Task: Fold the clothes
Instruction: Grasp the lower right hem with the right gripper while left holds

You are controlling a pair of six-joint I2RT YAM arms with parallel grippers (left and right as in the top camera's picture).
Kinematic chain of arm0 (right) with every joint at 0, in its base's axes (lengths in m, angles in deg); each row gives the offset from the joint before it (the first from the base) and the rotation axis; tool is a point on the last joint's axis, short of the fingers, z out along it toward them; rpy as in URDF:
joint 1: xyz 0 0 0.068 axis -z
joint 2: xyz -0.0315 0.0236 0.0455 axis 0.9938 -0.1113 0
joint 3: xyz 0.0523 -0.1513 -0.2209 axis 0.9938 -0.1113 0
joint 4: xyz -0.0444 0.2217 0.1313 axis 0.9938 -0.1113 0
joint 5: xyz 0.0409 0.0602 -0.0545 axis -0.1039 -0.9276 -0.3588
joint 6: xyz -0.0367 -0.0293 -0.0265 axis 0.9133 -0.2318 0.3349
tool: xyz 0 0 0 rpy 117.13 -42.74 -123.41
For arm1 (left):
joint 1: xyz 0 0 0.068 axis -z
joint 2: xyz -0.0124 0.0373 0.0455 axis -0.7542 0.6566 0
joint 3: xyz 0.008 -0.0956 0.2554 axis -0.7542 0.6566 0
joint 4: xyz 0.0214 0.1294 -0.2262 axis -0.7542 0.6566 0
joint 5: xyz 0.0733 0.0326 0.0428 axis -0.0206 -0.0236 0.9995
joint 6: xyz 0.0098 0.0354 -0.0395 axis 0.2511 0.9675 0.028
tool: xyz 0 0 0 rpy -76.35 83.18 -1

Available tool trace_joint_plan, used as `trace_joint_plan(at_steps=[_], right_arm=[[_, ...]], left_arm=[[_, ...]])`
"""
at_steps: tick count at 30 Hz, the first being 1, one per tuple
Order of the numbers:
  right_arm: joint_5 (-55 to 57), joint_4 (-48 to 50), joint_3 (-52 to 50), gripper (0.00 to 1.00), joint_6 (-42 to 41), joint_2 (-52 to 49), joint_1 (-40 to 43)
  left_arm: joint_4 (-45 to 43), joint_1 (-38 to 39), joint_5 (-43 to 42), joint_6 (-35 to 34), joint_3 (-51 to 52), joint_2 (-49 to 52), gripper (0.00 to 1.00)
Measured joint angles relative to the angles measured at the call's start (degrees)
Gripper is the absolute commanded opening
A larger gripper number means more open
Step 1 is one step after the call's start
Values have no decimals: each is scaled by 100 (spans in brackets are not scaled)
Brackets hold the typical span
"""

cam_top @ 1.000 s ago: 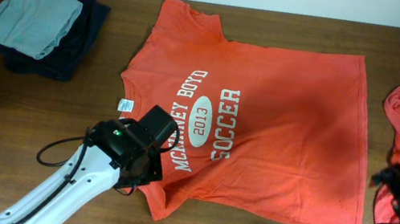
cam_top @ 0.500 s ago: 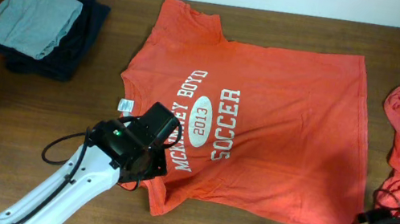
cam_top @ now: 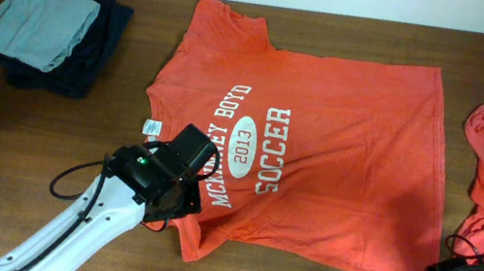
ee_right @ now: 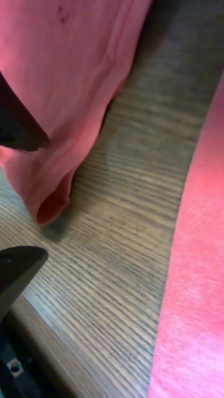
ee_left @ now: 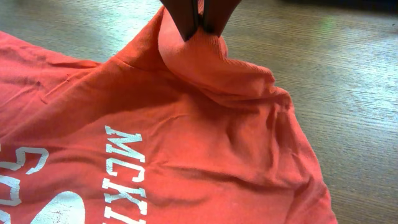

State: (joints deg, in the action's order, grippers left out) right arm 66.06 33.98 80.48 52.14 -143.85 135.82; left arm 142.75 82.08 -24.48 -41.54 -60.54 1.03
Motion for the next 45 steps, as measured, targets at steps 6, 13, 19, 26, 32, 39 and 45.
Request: trace_joint_plan(at_steps=[6,13,19,26,32,39,45], right_arm=[[13,35,-33,36,-15,2,0],[9,44,-59,51,-46,2,0],[11,68,-109,69,-28,2,0],[-33,393,-310,51,-4,186,0],[-55,483,-321,35,-20,203,0],[-157,485,-317,8,-13,203,0],[-363,282,-247,4,-22,153,0]], left_arm=[[33,0,0,0,0,0,1],[35,0,0,0,0,0,1],[57,0,0,0,0,0,1],[76,0,0,0,0,0,1],[101,0,0,0,0,0,1],[101,0,0,0,0,0,1],[170,0,0,0,-2,0,1]])
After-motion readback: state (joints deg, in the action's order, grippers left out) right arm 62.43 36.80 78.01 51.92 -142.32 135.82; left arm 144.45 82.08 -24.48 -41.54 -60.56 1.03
